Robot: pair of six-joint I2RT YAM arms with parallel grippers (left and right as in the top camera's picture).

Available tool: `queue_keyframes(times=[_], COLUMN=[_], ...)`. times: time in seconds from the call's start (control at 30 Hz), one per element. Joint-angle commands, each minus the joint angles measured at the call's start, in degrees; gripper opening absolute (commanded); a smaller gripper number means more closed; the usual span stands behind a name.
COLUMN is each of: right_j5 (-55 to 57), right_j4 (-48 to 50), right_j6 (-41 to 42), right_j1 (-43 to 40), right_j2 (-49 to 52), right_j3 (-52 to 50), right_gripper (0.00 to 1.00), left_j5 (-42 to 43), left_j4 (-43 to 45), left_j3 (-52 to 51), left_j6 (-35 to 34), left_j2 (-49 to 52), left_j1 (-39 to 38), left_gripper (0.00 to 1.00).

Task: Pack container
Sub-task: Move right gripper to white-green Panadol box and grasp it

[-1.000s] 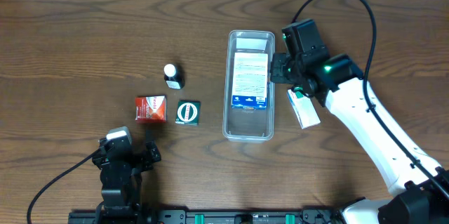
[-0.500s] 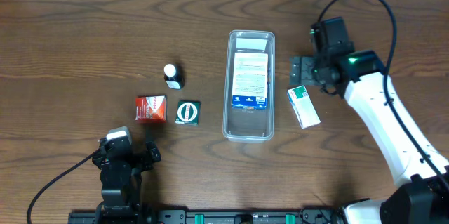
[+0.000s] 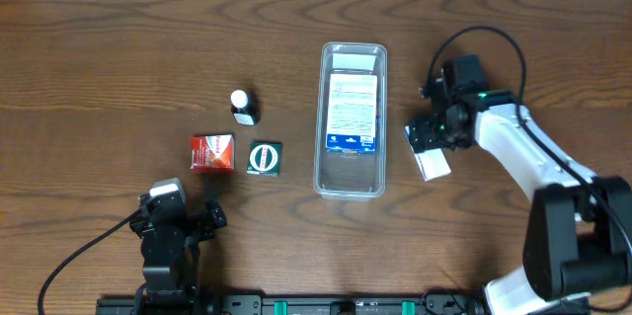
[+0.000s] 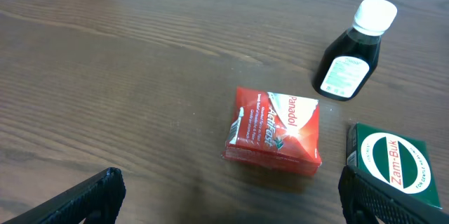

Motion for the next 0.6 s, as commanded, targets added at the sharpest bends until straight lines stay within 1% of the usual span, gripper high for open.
queue_keyframes(times=[0.0, 0.07, 0.2, 0.3, 0.43, 0.57], right_j5=[3.43, 3.98, 4.0, 3.96, 3.96, 3.89], right_j4=[0.72, 1.25, 2.6, 3.06, 2.03, -1.03], right_j6=[1.88, 2.16, 4.37, 5.64, 7.61, 10.86], right_j1=[0.39, 0.17, 0.17, 0.2, 0.2, 0.94], right_j2=[3.69, 5.49, 6.43, 5.99, 2.67, -5.53], right_j3=[-1.18, -1.18, -1.18, -1.09, -0.44, 1.09], right_gripper=[0.7, 0.59, 0.52, 0.41, 0.4, 0.4], left_j5=[-0.24, -0.24, -0.24, -0.24, -0.24, -0.24], left_j4=[0.02, 0.02, 0.02, 0.02, 0.02, 0.02], left_j3=[-0.98, -0.98, -0.98, -0.98, -0.98, -0.98], left_j6=[-0.28, -0.28, -0.28, -0.28, -0.28, -0.28], left_j2=[-0.33, -0.33, -0.33, -0.33, -0.33, -0.33], left_j1=[0.22, 0.22, 0.22, 0.22, 0.22, 0.22], left_gripper=[0.98, 0.98, 0.98, 0.98, 0.98, 0.98])
